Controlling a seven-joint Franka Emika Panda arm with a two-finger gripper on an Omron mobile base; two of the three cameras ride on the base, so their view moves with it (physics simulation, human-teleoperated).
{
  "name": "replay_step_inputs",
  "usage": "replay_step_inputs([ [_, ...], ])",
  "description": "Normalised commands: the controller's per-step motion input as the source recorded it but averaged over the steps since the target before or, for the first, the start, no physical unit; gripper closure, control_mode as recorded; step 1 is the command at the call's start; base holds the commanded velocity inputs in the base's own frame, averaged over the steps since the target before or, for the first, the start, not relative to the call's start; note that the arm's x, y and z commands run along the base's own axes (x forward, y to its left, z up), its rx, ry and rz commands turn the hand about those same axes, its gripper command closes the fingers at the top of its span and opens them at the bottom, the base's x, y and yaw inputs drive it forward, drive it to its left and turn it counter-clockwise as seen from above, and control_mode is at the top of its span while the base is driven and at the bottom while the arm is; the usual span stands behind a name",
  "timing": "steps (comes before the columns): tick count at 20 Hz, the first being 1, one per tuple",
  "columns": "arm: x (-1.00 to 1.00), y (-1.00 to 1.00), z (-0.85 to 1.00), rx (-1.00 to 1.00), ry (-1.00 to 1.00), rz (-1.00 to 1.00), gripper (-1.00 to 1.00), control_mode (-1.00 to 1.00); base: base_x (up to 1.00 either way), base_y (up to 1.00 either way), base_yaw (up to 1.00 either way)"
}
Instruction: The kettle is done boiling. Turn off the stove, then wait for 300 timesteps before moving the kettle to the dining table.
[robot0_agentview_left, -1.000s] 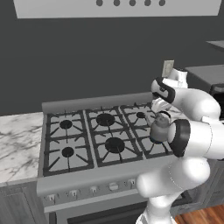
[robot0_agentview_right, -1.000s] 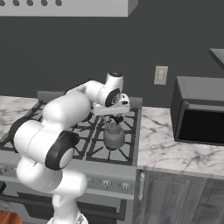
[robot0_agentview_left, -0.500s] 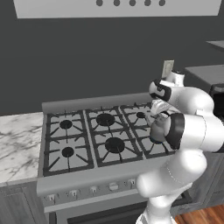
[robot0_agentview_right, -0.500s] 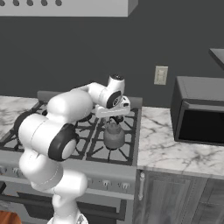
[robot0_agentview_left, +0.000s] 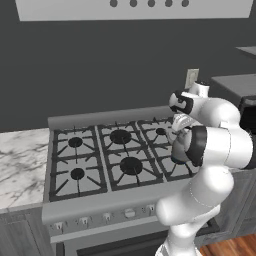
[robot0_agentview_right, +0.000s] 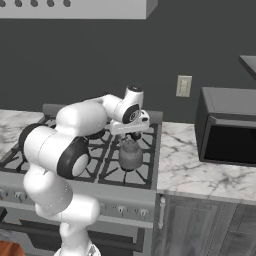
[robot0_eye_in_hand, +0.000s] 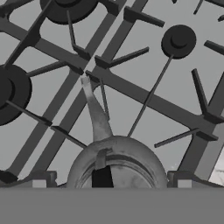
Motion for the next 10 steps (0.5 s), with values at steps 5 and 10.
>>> replay_step_inputs([
  [5,-0.13,-0.01,-0.04,0.00,0.00,0.02,-1.00,-1.00,0.00,0.00,0.00],
  [10,-0.20,0.00,0.00,0.00,0.00,0.00,-1.00,-1.00,0.00,0.00,0.00],
])
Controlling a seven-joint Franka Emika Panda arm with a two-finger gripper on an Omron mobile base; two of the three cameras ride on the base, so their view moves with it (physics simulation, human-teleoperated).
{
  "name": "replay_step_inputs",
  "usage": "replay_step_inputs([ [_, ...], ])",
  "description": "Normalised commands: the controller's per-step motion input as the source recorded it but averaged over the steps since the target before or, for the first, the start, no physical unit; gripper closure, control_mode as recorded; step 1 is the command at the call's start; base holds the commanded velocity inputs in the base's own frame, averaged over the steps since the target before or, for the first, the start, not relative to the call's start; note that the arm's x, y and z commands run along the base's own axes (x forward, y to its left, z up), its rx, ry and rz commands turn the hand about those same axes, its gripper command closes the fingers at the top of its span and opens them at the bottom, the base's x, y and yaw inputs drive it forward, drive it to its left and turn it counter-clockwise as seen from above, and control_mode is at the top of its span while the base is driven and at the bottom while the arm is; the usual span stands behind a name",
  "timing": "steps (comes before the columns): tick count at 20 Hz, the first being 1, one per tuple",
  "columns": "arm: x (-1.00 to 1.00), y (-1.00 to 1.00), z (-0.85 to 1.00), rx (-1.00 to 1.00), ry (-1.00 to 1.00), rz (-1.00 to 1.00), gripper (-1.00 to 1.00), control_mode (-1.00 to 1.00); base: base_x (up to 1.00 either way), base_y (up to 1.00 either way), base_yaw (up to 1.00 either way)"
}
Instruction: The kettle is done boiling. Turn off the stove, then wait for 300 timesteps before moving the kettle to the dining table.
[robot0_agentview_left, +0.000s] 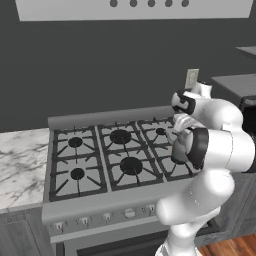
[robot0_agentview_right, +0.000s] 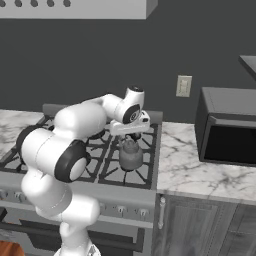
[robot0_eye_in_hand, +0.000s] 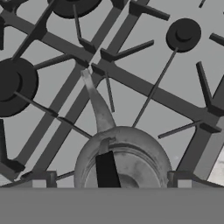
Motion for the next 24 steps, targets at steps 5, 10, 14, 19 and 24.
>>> replay_step_inputs([
  [5,-0.10,0.00,0.00,0.00,0.00,0.00,-1.00,-1.00,0.00,0.00,0.00],
  [10,0.00,-0.02,0.00,0.00,0.00,0.04,-1.00,-1.00,0.00,0.00,0.00],
  [14,0.00,0.00,0.00,0.00,0.00,0.05,1.00,-1.00,0.00,0.00,0.00],
  [19,0.00,-0.01,-0.04,0.02,0.01,0.02,1.00,-1.00,0.00,0.00,0.00],
  [24,-0.03,0.00,0.06,-0.02,0.00,0.00,1.00,-1.00,0.00,0.00,0.00],
])
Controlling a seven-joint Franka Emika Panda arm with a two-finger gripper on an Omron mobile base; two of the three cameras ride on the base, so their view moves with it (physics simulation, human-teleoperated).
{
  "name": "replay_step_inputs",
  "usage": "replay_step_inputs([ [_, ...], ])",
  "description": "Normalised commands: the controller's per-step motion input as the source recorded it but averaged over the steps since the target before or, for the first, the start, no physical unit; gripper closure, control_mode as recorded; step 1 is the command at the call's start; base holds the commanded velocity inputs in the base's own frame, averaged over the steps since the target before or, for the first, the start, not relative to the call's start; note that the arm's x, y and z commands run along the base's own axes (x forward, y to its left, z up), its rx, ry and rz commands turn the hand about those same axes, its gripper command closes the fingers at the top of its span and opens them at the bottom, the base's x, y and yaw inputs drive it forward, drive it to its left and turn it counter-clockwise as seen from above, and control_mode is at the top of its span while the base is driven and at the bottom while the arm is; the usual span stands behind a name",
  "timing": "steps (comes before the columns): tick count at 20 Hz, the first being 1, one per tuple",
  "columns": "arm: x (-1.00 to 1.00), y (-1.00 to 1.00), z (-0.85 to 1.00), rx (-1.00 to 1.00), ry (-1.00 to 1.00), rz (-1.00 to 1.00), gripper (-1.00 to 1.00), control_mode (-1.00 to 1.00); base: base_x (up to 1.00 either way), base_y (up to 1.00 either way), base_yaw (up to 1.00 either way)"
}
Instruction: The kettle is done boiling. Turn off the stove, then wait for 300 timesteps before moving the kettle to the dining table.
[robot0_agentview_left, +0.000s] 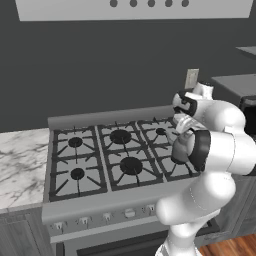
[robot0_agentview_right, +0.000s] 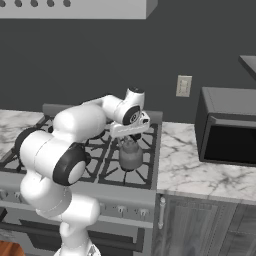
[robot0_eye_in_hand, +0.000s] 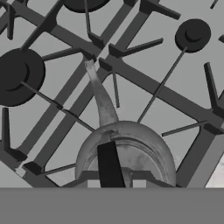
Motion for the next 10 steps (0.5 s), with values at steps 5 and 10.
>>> replay_step_inputs([
  [5,-0.23,0.00,0.36,-0.03,0.00,-0.01,1.00,-1.00,0.00,0.00,0.00],
  [10,-0.36,-0.01,0.49,-0.02,0.00,-0.01,1.00,-1.00,0.00,0.00,0.00],
])
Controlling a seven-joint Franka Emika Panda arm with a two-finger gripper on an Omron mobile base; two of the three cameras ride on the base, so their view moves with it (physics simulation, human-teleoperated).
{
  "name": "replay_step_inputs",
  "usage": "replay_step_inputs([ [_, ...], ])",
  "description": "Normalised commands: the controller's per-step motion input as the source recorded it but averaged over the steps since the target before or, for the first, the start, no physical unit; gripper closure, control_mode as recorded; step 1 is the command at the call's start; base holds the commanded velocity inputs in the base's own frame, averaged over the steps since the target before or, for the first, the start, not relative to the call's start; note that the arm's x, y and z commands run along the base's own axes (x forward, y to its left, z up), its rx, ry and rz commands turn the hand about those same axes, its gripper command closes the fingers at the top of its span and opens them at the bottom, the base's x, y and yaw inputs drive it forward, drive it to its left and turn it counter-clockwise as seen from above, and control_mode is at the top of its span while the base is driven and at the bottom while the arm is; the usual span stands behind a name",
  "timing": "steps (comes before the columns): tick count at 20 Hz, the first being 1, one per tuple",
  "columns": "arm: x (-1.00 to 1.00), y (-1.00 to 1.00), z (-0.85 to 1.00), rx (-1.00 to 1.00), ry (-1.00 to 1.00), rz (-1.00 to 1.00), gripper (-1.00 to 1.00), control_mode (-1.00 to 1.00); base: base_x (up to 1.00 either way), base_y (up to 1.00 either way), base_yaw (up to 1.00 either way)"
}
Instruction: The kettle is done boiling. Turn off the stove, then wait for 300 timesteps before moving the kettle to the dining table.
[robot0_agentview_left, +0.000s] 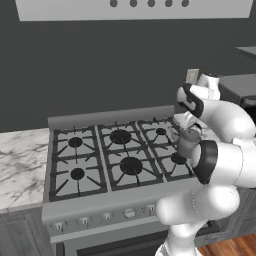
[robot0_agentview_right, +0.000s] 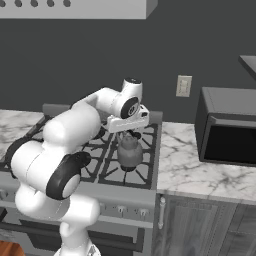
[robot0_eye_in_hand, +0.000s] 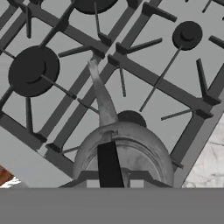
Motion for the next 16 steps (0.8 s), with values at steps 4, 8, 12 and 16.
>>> replay_step_inputs([
  [4,-0.41,-0.05,0.49,0.00,0.00,0.00,1.00,-1.00,0.00,0.00,0.00],
  [8,-0.36,-0.05,0.43,0.00,0.00,0.00,1.00,-1.00,0.00,0.00,0.00],
  [12,-0.38,-0.03,0.41,0.00,0.00,-0.01,1.00,-1.00,0.00,0.00,0.00],
  [16,-0.37,-0.04,0.41,0.00,0.00,-0.01,1.00,-1.00,0.00,0.00,0.00],
])
